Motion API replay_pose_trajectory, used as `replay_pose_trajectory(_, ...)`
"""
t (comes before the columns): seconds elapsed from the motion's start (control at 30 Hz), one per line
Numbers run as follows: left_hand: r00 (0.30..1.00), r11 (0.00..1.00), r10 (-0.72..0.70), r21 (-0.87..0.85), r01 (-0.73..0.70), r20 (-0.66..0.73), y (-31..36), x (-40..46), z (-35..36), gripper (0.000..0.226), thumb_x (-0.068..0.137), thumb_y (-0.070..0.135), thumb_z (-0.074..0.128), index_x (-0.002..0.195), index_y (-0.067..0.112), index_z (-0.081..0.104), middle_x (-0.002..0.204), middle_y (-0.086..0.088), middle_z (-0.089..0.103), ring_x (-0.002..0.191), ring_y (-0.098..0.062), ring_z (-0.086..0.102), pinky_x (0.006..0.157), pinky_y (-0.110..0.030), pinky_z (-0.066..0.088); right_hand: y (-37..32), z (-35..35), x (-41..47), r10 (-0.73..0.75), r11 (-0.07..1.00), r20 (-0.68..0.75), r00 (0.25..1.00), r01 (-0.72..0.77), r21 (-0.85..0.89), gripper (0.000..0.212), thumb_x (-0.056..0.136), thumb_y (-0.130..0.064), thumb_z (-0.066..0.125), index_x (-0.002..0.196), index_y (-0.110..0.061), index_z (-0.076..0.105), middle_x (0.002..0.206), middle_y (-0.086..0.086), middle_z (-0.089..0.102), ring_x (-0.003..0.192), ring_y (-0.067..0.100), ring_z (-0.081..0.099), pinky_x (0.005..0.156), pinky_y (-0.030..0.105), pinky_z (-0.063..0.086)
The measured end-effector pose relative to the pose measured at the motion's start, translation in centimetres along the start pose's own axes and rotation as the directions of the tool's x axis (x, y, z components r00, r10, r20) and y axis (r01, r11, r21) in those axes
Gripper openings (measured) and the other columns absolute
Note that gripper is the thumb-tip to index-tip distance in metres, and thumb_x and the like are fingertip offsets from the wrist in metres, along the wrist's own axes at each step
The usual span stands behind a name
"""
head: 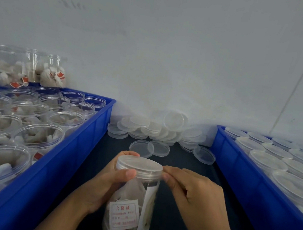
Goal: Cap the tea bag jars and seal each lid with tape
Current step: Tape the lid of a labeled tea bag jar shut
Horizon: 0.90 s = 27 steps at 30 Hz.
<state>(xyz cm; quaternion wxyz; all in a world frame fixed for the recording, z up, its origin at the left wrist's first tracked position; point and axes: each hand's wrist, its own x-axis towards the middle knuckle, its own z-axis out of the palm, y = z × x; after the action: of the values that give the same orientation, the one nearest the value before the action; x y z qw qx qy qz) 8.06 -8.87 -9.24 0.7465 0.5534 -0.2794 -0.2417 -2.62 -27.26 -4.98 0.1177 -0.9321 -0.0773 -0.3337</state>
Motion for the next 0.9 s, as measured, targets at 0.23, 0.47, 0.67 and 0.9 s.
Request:
replay_pose_trajectory(0.23,1.000,0.999,0.010,0.033,-0.010,-0.011,0.0,-0.1,0.5,0.113,0.032,0.053,0.093,0.127,0.011,0.049,0.110,-0.009,0.071,0.102,-0.023,0.069,0.076,-0.025,0.056,-0.3,0.8,-0.1,0.190,0.969,0.210,0.959,-0.217,0.117,0.036,0.092,-0.051,0.032,0.122,-0.049,0.052,0.087,-0.018,0.050,0.079,-0.001,0.053,0.064,0.017,0.044)
replay_pose_trajectory(0.47,1.000,0.994,0.020,0.107,-0.021,0.011,0.2,-0.2,0.9,0.114,0.036,0.057,0.091,0.129,0.009,0.046,0.116,-0.011,0.068,0.109,-0.027,0.066,0.082,-0.028,0.055,-0.7,0.2,0.6,0.228,0.578,0.536,0.813,-0.556,0.598,0.050,0.102,-0.029,0.040,0.087,-0.075,0.053,0.096,-0.035,0.044,0.069,-0.015,0.053,0.054,0.007,0.041)
replay_pose_trajectory(0.67,0.998,0.995,0.047,0.086,-0.050,0.035,0.4,-0.3,1.0,0.108,0.042,0.058,0.090,0.129,0.008,0.048,0.116,-0.012,0.069,0.108,-0.025,0.066,0.081,-0.026,0.055,0.2,-0.4,0.7,0.156,0.304,0.693,0.704,-0.702,0.644,0.038,0.099,-0.025,0.048,0.102,-0.061,0.063,0.119,-0.009,0.046,0.076,0.012,0.047,0.057,0.018,0.042)
replay_pose_trajectory(0.9,0.997,0.978,0.076,0.195,-0.068,-0.033,0.6,0.0,1.2,0.093,0.056,0.066,0.080,0.129,0.014,0.055,0.116,-0.011,0.070,0.107,-0.026,0.068,0.082,-0.027,0.056,-0.2,0.3,0.5,0.383,0.342,0.579,0.720,-0.693,0.635,0.024,0.096,-0.023,0.054,0.116,-0.032,0.064,0.078,-0.002,0.051,0.046,0.000,0.043,0.042,0.015,0.034)
